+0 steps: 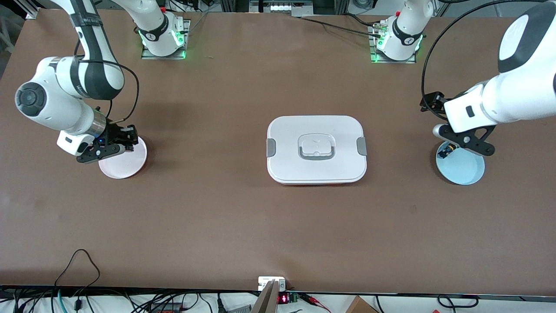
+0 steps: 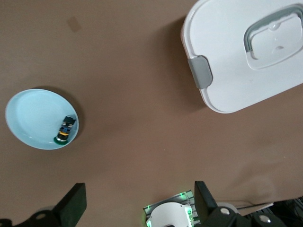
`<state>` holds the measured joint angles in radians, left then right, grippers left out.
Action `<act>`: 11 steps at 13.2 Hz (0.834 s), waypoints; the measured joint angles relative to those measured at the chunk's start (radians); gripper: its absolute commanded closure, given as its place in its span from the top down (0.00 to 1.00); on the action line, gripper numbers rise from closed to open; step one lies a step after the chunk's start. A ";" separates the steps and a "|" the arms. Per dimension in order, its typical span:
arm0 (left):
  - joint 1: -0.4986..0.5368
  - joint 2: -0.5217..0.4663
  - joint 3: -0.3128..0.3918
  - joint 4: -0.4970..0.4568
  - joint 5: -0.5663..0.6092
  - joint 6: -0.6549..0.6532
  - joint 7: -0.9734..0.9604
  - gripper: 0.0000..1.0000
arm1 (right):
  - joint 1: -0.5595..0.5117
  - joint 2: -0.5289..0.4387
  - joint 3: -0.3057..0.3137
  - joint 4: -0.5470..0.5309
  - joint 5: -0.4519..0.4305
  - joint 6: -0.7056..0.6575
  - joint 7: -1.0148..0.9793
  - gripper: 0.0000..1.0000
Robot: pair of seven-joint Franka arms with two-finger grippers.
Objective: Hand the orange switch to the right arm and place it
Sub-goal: 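Lower the switch onto the white dish and open the right gripper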
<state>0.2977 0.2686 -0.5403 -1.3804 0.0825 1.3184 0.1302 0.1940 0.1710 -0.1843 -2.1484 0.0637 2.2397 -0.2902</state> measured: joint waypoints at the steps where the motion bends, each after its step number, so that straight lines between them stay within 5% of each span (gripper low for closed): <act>1: -0.021 -0.024 0.042 0.000 0.000 0.003 -0.006 1.00 | -0.021 0.017 0.000 -0.025 -0.006 0.045 0.000 0.00; 4: -0.204 -0.093 0.319 -0.040 -0.006 0.099 -0.004 1.00 | -0.070 0.117 0.000 -0.045 -0.008 0.173 0.000 0.00; 9: -0.325 -0.220 0.482 -0.275 -0.010 0.348 -0.006 1.00 | -0.091 0.248 0.003 -0.041 -0.008 0.308 0.001 0.04; 10: -0.336 -0.243 0.498 -0.300 -0.012 0.356 -0.010 1.00 | -0.094 0.261 0.007 -0.039 -0.008 0.321 0.001 0.22; 11: -0.342 -0.261 0.503 -0.314 -0.013 0.359 -0.025 1.00 | -0.098 0.266 0.014 -0.036 -0.008 0.326 0.001 0.75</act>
<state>-0.0438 0.0078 -0.0378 -1.6947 0.0691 1.6771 0.1050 0.0958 0.4370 -0.1703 -2.1842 0.0561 2.5660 -0.2892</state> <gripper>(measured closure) 0.000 0.595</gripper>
